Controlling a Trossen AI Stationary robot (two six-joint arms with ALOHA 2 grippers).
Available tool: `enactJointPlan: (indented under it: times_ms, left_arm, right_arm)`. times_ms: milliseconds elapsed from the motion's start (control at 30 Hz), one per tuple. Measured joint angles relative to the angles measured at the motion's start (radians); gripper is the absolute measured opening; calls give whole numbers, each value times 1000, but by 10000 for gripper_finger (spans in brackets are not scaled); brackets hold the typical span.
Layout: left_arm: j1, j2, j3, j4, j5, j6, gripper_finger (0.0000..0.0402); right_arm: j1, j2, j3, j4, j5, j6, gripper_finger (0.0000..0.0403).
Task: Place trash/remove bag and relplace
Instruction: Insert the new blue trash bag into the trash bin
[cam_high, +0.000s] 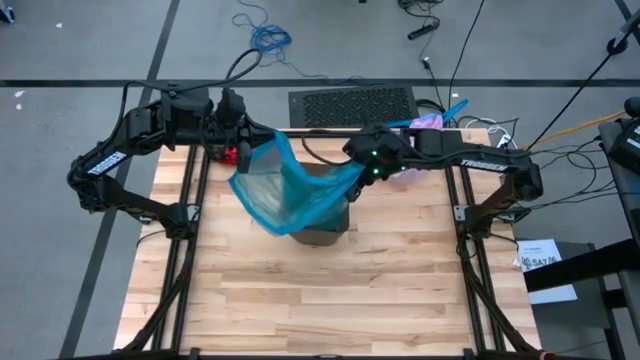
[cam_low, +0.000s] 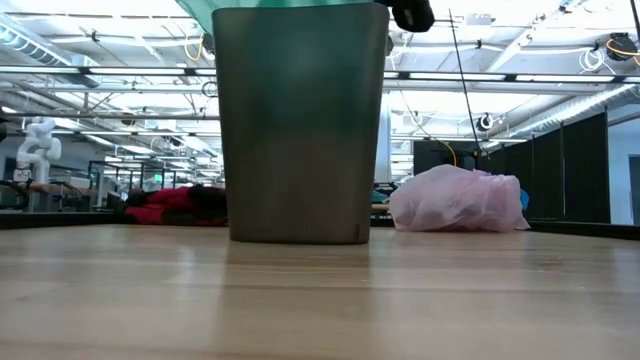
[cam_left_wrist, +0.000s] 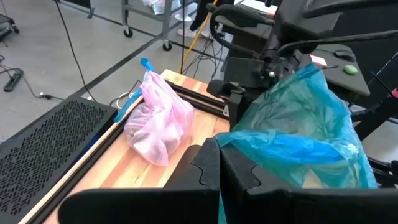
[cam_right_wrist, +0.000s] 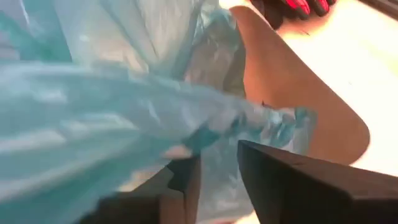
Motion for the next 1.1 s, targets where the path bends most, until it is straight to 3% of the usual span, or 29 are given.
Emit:
enactJointPlan:
  times_ms: [367, 500, 600, 767, 833, 933, 1100]
  left_arm:
    - [0, 0, 0, -3, 0, 0, 0]
    - [0, 0, 0, -5, 0, 0, 0]
    - [0, 0, 0, -6, 0, 0, 0]
    - [1, 0, 0, -5, -5, -1, 0]
    - [1, 0, 0, -1, -13, -1, 0]
    - [1, 0, 0, -1, -20, -1, 0]
    - [7, 0, 0, 0, -21, -1, 0]
  right_arm:
    - [-14, -8, 0, -110, 10, -57, 148]
    - [-19, -32, 0, -165, 83, -97, 149]
    - [-22, -48, 0, -192, 127, -107, 136]
    - [70, -72, 2, -24, 6, -187, 83]
    - [139, -70, 1, -30, 11, -237, 52]
    - [237, -61, 0, -29, 112, -287, 10]
    - [356, -39, 0, -3, 426, -295, 5]
